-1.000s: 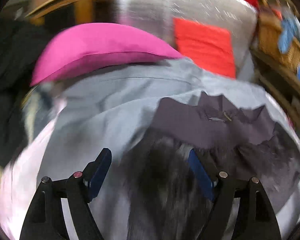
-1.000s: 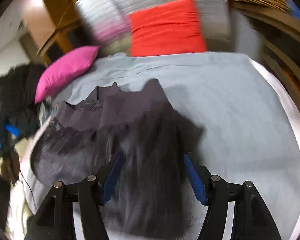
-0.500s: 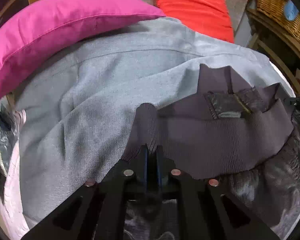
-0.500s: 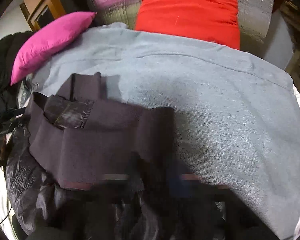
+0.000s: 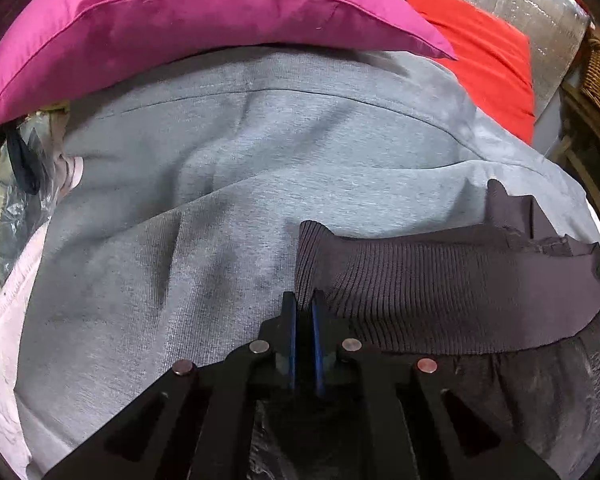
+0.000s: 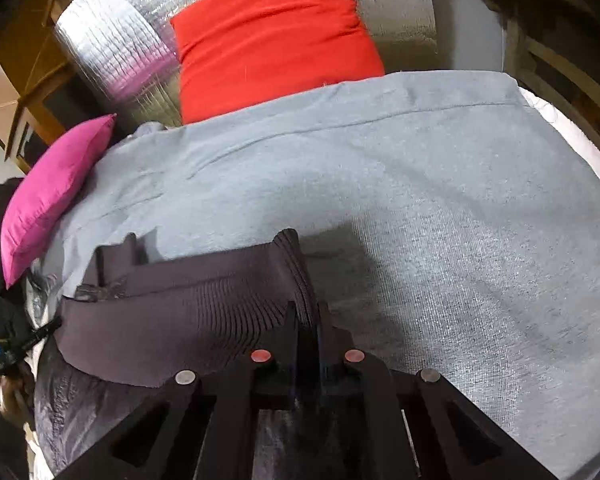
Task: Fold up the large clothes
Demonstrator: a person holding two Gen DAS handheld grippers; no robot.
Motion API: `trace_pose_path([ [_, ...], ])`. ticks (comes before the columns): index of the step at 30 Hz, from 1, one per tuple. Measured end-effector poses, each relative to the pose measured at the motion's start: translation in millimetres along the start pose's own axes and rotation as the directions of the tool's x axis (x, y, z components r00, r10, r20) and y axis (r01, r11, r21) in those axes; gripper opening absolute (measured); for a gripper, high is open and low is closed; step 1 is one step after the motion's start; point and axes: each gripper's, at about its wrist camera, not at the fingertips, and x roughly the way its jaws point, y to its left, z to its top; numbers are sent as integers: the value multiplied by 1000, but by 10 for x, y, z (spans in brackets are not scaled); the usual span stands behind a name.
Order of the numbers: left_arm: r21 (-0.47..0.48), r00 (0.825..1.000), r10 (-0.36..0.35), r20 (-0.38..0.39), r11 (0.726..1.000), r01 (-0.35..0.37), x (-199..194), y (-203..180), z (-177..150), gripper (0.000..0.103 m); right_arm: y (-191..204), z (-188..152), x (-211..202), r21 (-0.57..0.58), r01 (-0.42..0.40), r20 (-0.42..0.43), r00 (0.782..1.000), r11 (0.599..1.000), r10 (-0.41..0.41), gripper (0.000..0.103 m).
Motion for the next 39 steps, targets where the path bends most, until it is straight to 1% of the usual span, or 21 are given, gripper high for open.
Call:
trace_pose_path([
  [6, 37, 997, 70, 9, 997, -71, 128, -81, -37, 9, 24, -21, 48, -9, 46, -2, 999, 999, -46, 7],
  [9, 81, 992, 122, 28, 989, -124, 117, -187, -56, 13, 37, -56, 86, -7, 77, -12, 997, 997, -77, 8],
  [10, 97, 990, 134, 41, 986, -137, 87, -233, -61, 21, 30, -63, 84, -1, 83, -14, 996, 997, -83, 13],
  [11, 118, 986, 155, 60, 980, -162, 21, -283, -63, 31, 25, -61, 55, 10, 89, -10, 996, 996, -89, 23],
  [12, 130, 980, 182, 83, 973, -191, -71, -323, -64, 51, 35, -62, 0, 11, 81, -2, 997, 997, -81, 30],
  [13, 129, 975, 195, 103, 970, -208, -148, -335, -55, 60, 55, -61, -57, 3, 89, -2, 996, 996, -89, 57],
  [14, 120, 968, 210, 137, 967, -226, -283, -341, -52, 61, 74, -64, -120, -3, 107, -2, 994, 994, -107, 80],
  [16, 97, 955, 225, 194, 964, -247, -543, -324, -45, 61, 113, -69, -332, -24, 131, 33, 991, 991, -130, 80],
  [19, 67, 925, 260, 276, 955, -289, -998, -342, -94, 63, 184, -131, -770, -28, 125, 86, 989, 992, -122, 80],
  [21, 70, 919, 235, 316, 960, -270, -1253, -399, -206, 66, 336, -257, -1040, -79, 110, 132, 986, 991, -99, 80],
  [23, 112, 926, 172, 337, 969, -221, -1426, -561, -381, 68, 584, -464, -1222, -169, 81, 147, 988, 982, -56, 80],
  [25, 166, 934, 115, 337, 970, -179, -1502, -805, -603, 68, 788, -667, -1282, -228, -10, 103, 994, 974, 34, 80],
  [26, 196, 943, 86, 323, 968, -156, -1485, -950, -710, 68, 922, -803, -1291, -255, -76, 76, 992, 964, 98, 80],
  [28, 235, 961, 38, 274, 966, -105, -1347, -1215, -916, 68, 1092, -972, -1225, -268, -164, 18, 984, 949, 175, 80],
  [29, 251, 969, 33, 244, 963, -96, -1236, -1311, -977, 68, 1161, -1032, -1142, -268, -195, -15, 980, 943, 199, 80],
  [30, 253, 976, 46, 212, 962, -101, -1118, -1384, -1024, 68, 1194, -1068, -1034, -272, -181, -32, 983, 945, 179, 80],
  [32, 246, 987, 79, 139, 963, -112, -840, -1437, -1077, 69, 1095, -1077, -734, -246, -63, -83, 996, 967, 44, 79],
  [33, 224, 992, 77, 102, 970, -99, -689, -1406, -1091, 70, 974, -1071, -626, -211, -10, -83, 997, 977, -7, 79],
  [34, 204, 993, 72, 96, 975, -90, -619, -1372, -1091, 71, 864, -1071, -568, -185, 21, -74, 997, 983, -35, 79],
  [36, 193, 992, 71, 102, 977, -89, -514, -1345, -1073, 73, 733, -1081, -545, -143, 44, -65, 996, 989, -54, 79],
  [39, 209, 990, 90, 112, 972, -112, -453, -1400, -1055, 74, 656, -1101, -535, -134, 65, -64, 995, 989, -75, 79],
])
